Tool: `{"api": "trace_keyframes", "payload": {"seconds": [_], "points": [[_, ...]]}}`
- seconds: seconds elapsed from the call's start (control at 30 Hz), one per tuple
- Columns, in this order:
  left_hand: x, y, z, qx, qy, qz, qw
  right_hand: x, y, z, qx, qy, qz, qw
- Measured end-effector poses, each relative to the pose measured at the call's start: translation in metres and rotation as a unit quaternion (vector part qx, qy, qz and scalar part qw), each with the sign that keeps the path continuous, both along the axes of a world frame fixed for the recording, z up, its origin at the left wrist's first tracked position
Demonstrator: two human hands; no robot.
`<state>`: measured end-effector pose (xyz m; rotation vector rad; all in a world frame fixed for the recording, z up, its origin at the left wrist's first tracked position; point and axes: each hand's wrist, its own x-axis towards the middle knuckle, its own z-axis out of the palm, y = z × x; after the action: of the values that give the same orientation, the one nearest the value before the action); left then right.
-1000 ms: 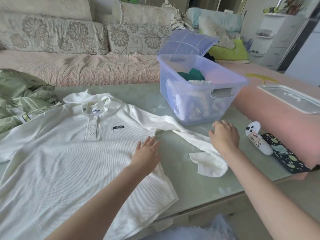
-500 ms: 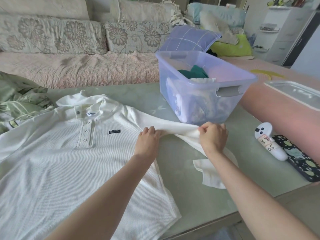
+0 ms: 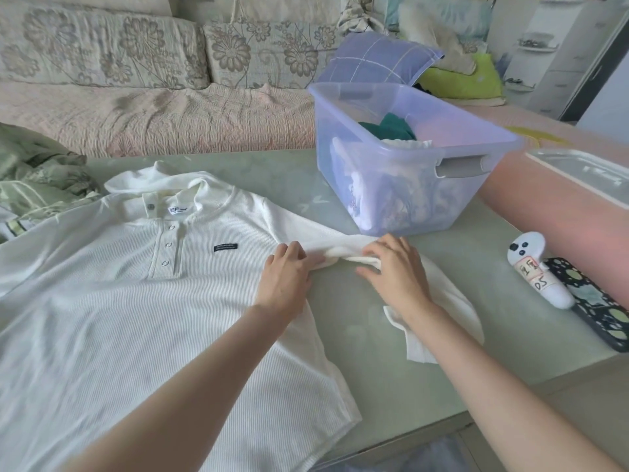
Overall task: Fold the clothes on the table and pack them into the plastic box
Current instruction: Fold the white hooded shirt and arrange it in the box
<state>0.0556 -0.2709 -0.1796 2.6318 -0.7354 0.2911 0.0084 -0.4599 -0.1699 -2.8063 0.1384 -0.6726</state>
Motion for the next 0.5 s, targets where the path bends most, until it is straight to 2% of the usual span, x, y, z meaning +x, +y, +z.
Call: {"api": "trace_keyframes", "payload": {"seconds": [0.13,0.17,0.23,0.33,0.43,0.5], "points": [[0.000,-0.001,0.002,-0.014,0.009,0.000,1.000,-0.010,-0.023,0.017,0.059,-0.035,-0.085,0.994],[0.001,-0.001,0.004,-0.026,0.014,0.005,1.000,-0.011,-0.027,0.021,0.059,-0.019,-0.100,0.993],[0.002,-0.002,0.005,-0.043,0.030,0.022,0.998,-0.014,-0.029,0.026,0.061,0.062,-0.071,0.994],[-0.001,-0.002,0.006,-0.056,0.035,0.033,0.997,-0.020,-0.023,0.032,0.107,0.213,-0.013,0.971],[-0.004,-0.002,0.009,-0.069,0.029,-0.004,0.997,-0.021,-0.014,0.039,0.104,0.176,-0.012,0.979],[-0.007,-0.004,0.009,-0.013,0.050,-0.048,0.997,-0.012,-0.002,0.042,0.107,0.132,0.009,0.985]]}}
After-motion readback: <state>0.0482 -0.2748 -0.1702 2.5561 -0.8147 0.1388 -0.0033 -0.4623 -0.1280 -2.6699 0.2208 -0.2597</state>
